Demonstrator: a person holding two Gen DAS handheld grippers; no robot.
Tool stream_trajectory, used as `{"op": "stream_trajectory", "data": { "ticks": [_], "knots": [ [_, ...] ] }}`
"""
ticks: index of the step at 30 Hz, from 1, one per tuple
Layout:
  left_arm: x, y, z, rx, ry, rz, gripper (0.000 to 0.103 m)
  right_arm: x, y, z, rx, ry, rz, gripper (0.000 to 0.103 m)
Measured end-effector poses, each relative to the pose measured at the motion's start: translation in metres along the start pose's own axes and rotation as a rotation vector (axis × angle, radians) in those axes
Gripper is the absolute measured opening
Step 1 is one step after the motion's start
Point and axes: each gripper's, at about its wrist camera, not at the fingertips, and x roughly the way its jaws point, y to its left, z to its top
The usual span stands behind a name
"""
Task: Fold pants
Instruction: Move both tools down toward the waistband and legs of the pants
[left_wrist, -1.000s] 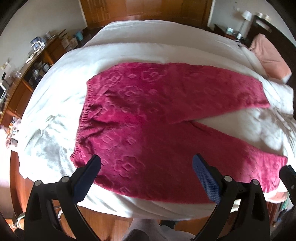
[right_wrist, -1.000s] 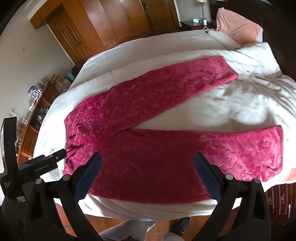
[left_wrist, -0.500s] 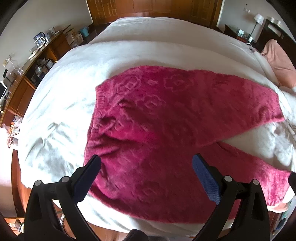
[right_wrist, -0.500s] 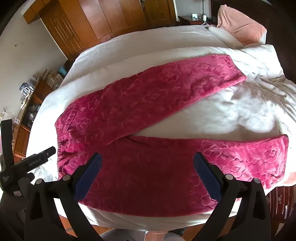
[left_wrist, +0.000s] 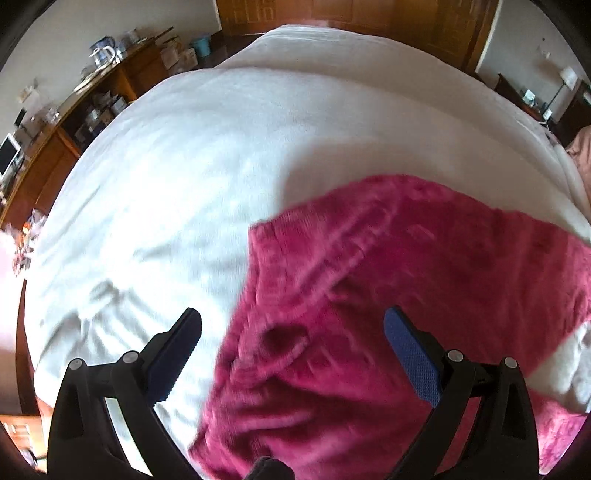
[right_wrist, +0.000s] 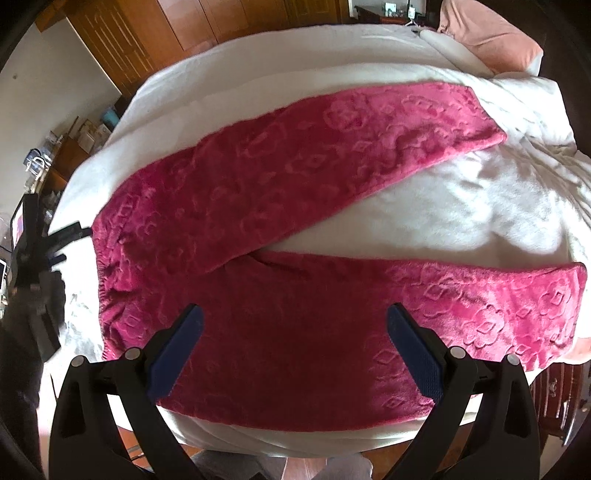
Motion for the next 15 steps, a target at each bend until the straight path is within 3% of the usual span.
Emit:
{"op": "stream_trajectory", "data": {
  "ticks": [9,13,15],
  "knots": [
    [0.073,0.0,0.047,0.134,0.033,0.002,0.098,0.021,0.002,-0.005,0.013,0.078,-0.048,0.1],
    [0.087,0.0,0.062,0.126,0.057,-0.088,0.097,0.026,-0.003,-0.007,0.032,0.102,-0.061,0.1],
    [0.095,-0.001,0.069,0.125,0.067,-0.121,0.087,0.028,-0.005,-0.008,0.038,0.106,-0.066,0.1]
  ]
}}
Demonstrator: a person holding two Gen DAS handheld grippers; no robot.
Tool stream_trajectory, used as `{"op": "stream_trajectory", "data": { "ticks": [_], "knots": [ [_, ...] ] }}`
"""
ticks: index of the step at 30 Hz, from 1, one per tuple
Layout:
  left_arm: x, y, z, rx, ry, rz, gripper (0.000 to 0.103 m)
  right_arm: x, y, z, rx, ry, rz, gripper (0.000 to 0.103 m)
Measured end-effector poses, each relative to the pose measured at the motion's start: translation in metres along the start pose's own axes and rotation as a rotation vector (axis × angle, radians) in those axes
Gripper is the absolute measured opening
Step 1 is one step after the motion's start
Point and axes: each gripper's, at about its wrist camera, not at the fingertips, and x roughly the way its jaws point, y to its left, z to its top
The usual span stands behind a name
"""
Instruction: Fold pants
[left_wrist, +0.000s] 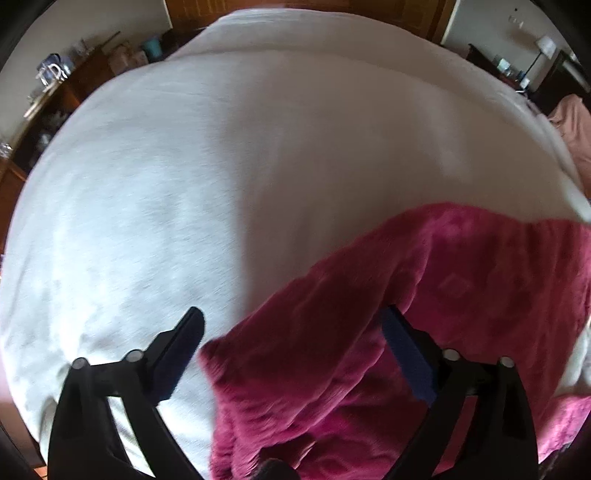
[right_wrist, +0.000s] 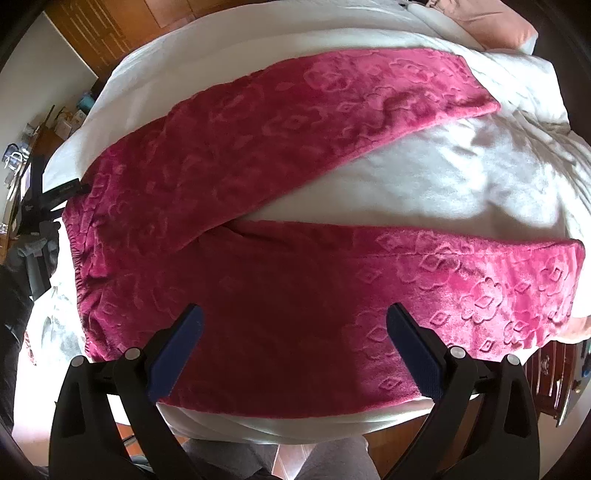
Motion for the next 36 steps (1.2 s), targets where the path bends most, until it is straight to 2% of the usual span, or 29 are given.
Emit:
{"op": "stream_trajectory", "data": {
  "ticks": [1,4,6,9,14,17,27,33,36],
  "knots": [
    [0.003,0.0,0.002,0.002,0.008,-0.013,0.085,0.001,-0.001,0.0,0.001,0.002,-0.001,0.1],
    [0.017,-0.001,0.011,-0.005,0.053,-0.04,0.061,0.004,-0.004,0.001,0.001,0.005,-0.002,0.1],
    [0.024,0.001,0.014,-0.041,0.091,-0.084,0.031,0.006,-0.007,0.003,-0.005,0.003,-0.008,0.1],
    [0.016,0.002,0.015,-0.077,0.078,-0.093,0.019,0.007,-0.02,0.012,0.003,-0.019,-0.025,0.1],
    [-0.01,0.003,0.004,-0.083,0.041,-0.118,0.014,0.015,-0.068,0.046,0.06,-0.069,-0.067,0.1],
    [-0.032,0.005,-0.007,-0.069,0.019,-0.115,0.013,0.024,-0.101,0.082,0.076,-0.102,-0.104,0.1],
    [-0.076,-0.013,-0.054,-0.138,-0.004,-0.069,0.013,0.061,-0.203,0.235,0.155,-0.15,-0.144,0.1],
    [-0.086,-0.017,-0.067,-0.191,0.002,-0.03,0.013,0.084,-0.259,0.326,0.282,-0.133,-0.133,0.097],
    [-0.093,-0.025,-0.068,-0.204,-0.008,-0.023,0.013,0.093,-0.273,0.359,0.322,-0.128,-0.12,0.094]
  ]
}}
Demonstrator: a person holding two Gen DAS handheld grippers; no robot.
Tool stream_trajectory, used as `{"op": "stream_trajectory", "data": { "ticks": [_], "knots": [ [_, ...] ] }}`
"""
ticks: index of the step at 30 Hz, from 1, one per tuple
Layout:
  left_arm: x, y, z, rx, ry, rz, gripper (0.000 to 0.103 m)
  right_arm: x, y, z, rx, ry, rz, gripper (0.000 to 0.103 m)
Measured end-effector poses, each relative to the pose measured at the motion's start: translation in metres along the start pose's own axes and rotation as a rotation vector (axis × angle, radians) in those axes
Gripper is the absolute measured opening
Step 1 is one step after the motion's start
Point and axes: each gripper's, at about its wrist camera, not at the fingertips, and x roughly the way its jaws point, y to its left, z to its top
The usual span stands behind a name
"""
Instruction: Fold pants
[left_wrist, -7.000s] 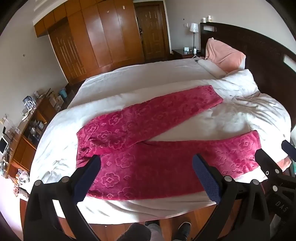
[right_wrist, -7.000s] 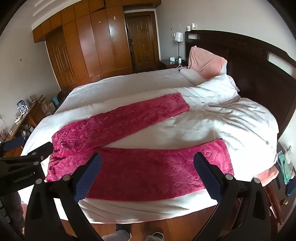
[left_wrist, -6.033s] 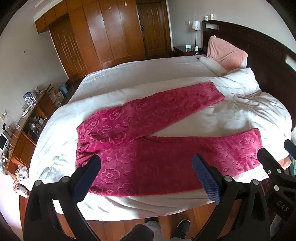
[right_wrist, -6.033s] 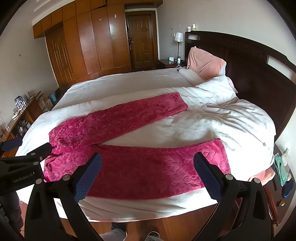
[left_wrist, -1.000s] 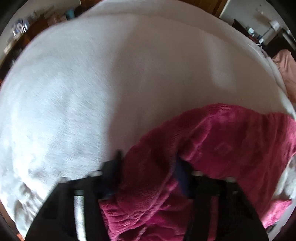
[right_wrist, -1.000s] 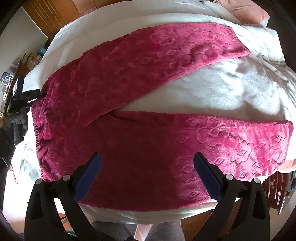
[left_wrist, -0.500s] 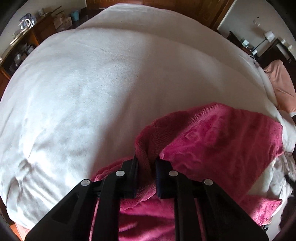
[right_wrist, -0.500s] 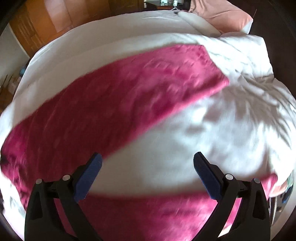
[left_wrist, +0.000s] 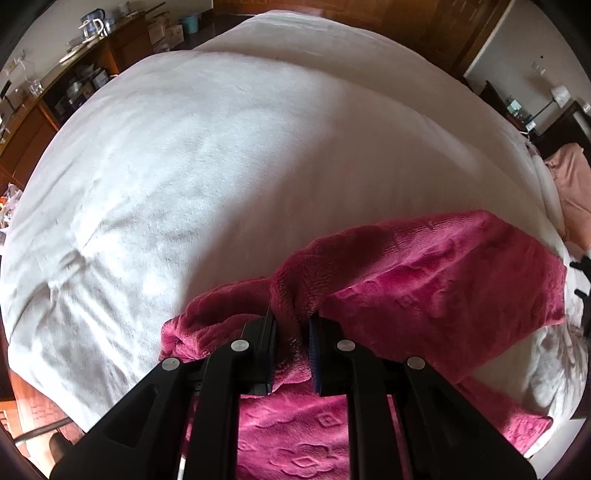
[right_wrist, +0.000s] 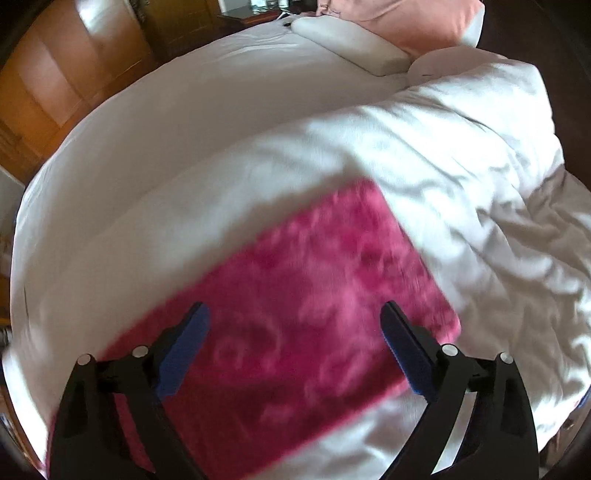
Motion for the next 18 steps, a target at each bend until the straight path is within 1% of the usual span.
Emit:
{"op": "stream_trajectory", "data": {
  "ticks": [2,4,5,7,8,10,12,14,16,18],
  "knots": [
    [-0.002,-0.003,-0.004,-0.004,-0.003,0.005,0.013,0.013,0.002,0.022,0.015,0.007,-0.002,0.093],
    [-0.002,-0.005,-0.008,-0.008,0.001,0.006,0.013,0.026,-0.001,0.037,0.05,0.024,-0.007,0.093],
    [0.001,-0.005,-0.009,-0.011,0.009,0.007,0.013,0.034,-0.002,0.043,0.069,0.034,-0.009,0.091],
    [0.005,-0.005,-0.01,-0.016,0.022,0.008,0.013,0.054,-0.008,0.054,0.129,0.083,-0.024,0.084],
    [0.005,-0.005,-0.011,-0.016,0.026,0.01,0.013,0.06,-0.009,0.057,0.144,0.097,-0.03,0.081],
    [0.005,-0.006,-0.011,-0.016,0.026,0.012,0.013,0.074,-0.014,0.061,0.184,0.136,-0.036,0.078],
    [0.003,-0.009,-0.012,-0.014,0.021,0.013,0.013,0.083,-0.018,0.061,0.196,0.166,-0.059,0.072],
    [0.002,-0.009,-0.012,-0.013,0.017,0.016,0.013,0.086,-0.019,0.06,0.178,0.172,-0.077,0.063],
    [-0.001,-0.009,-0.016,-0.011,0.011,0.019,0.013,0.084,-0.018,0.06,0.151,0.163,-0.083,0.052],
    [-0.003,-0.006,-0.015,-0.013,0.002,0.02,0.013,0.077,-0.018,0.058,0.123,0.156,-0.092,0.031]
  ]
}}
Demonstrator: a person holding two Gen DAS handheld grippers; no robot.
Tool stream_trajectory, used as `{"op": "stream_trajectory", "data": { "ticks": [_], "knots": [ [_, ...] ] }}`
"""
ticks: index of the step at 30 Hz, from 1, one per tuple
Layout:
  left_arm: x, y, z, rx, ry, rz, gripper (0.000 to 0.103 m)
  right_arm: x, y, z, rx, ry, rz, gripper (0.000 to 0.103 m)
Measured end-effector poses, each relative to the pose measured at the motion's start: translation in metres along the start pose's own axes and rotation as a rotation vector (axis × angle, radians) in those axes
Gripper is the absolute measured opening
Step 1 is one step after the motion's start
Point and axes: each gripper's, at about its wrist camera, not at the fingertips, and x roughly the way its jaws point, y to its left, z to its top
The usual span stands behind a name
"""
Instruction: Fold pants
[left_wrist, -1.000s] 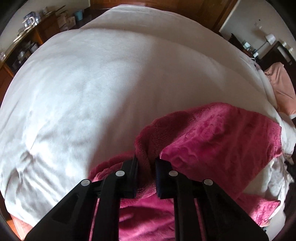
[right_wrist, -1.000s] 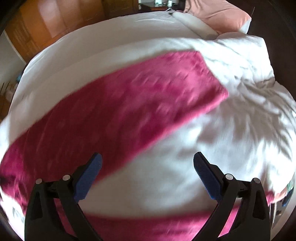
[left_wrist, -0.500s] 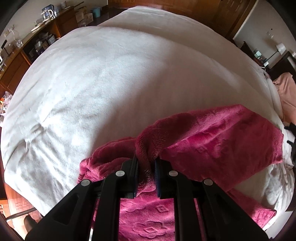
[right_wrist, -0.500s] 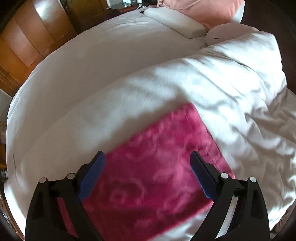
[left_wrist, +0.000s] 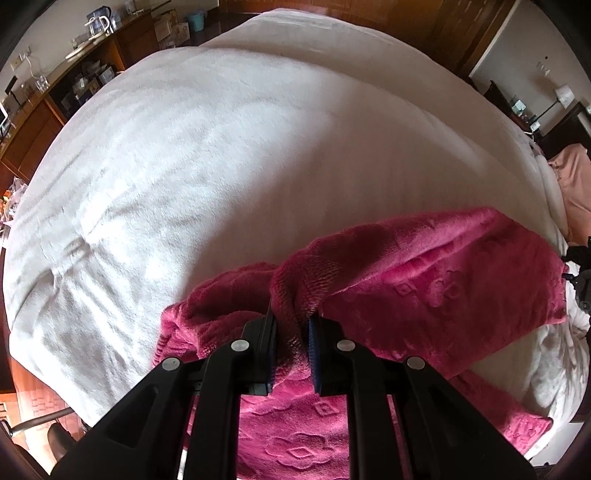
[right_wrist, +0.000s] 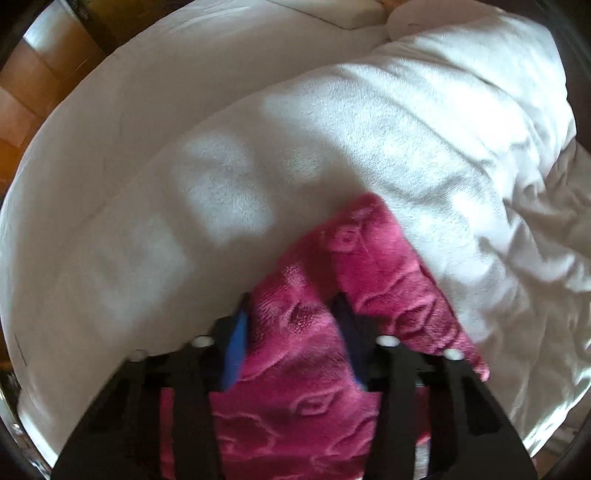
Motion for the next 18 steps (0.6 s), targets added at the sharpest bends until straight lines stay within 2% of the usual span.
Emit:
{"op": "stream_trajectory", "data": {
  "ticks": [3,10,18],
  "knots": [
    [-0.004,0.006,0.001,-0.017,-0.021,-0.012,0.013,-0.014,-0.005,-0.005,-0.009,-0.016,-0.012,0.01],
    [-0.017,0.018,0.0,-0.015,-0.06,-0.043,0.013,-0.063,-0.04,-0.026,0.009,-0.075,0.016,0.006],
    [-0.042,0.04,-0.011,0.004,-0.114,-0.072,0.012,-0.131,-0.107,-0.095,0.094,-0.15,0.072,0.005]
  ]
}}
